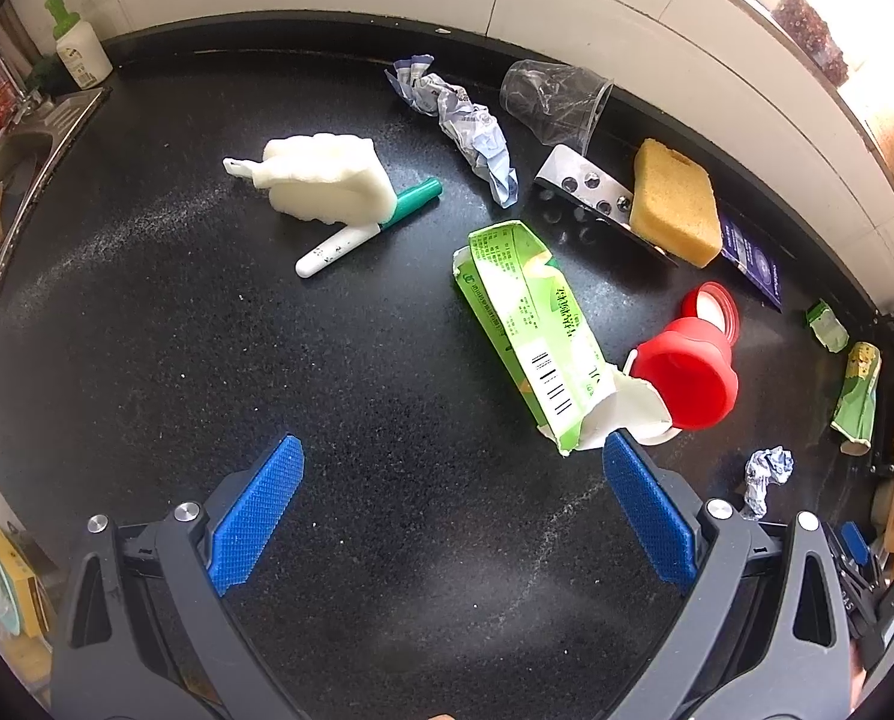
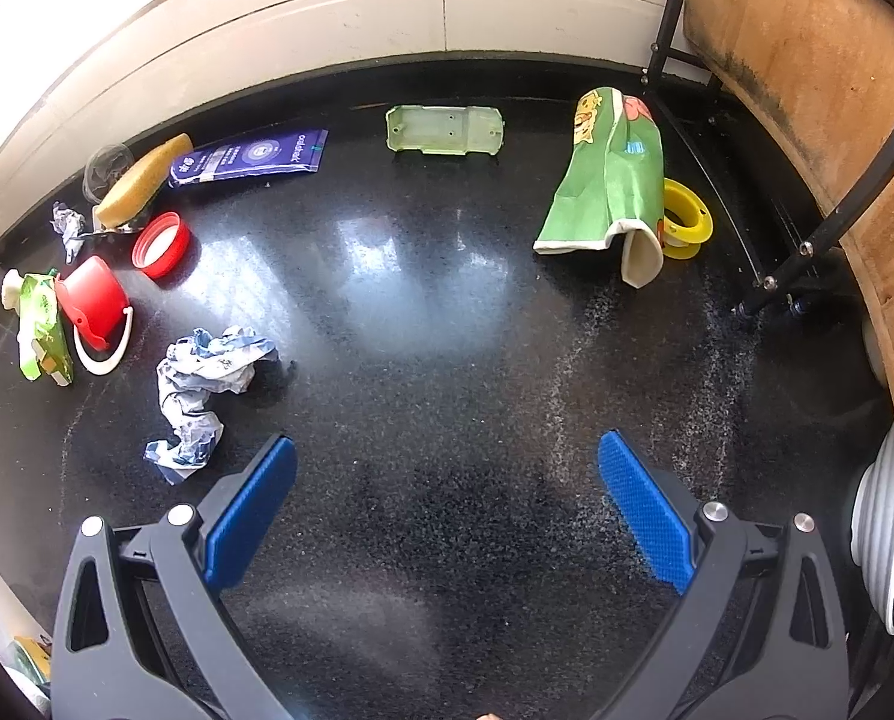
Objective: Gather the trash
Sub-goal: 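Approach the white foam piece with the left tool and the green snack bag with the right tool, then grasp the white foam piece with the left tool while the right tool grasps the green snack bag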
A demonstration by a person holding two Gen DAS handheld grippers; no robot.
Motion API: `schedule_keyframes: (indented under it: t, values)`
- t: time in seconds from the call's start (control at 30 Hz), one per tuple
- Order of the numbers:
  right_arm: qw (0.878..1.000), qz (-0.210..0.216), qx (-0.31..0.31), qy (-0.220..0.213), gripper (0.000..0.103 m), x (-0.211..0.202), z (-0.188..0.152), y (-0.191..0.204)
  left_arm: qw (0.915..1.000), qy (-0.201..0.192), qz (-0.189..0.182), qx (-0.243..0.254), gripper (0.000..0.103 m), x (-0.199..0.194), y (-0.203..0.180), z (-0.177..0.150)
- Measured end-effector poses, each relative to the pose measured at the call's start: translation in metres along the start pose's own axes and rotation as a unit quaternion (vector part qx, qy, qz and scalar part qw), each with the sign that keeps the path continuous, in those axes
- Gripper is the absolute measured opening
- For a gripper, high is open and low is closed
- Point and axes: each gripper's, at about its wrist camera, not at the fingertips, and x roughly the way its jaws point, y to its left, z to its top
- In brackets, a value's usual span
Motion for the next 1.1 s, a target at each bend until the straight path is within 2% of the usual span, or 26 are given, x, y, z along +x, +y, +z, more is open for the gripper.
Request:
schedule_keyframes:
  t: [0.2,0.5,0.73,0.9,0.97,1.03,1.1]
  values:
    - [1.0,-0.005,0.005,0.002,0.097,0.001,0.002,-0.007,1.0,0.004,0.0,-0.003,0.097,0.003,0.002,-0.002]
    - [0.999,-0.023,0.04,0.002,0.097,0.005,0.011,-0.042,0.9999,0.01,0.008,0.002,0.097,0.005,0.008,0.001]
    - [0.999,-0.029,0.031,-0.01,0.097,0.014,0.047,-0.057,0.9982,-0.003,0.06,-0.001,0.097,0.002,0.041,0.035]
    - [0.999,-0.036,0.036,-0.005,0.097,0.03,0.084,-0.062,0.9951,-0.008,0.099,0.003,0.097,0.01,0.065,0.071]
    - [0.998,-0.035,0.043,0.004,0.097,0.039,0.096,-0.065,0.9934,-0.006,0.105,0.045,0.097,0.015,0.066,0.09]
    - [0.998,-0.032,0.05,0.017,0.097,0.049,0.108,-0.07,0.9865,0.005,0.122,0.108,0.097,0.022,0.061,0.103]
    - [0.998,-0.028,0.055,0.032,0.097,0.059,0.117,-0.073,0.967,0.019,0.154,0.202,0.097,0.033,0.052,0.117]
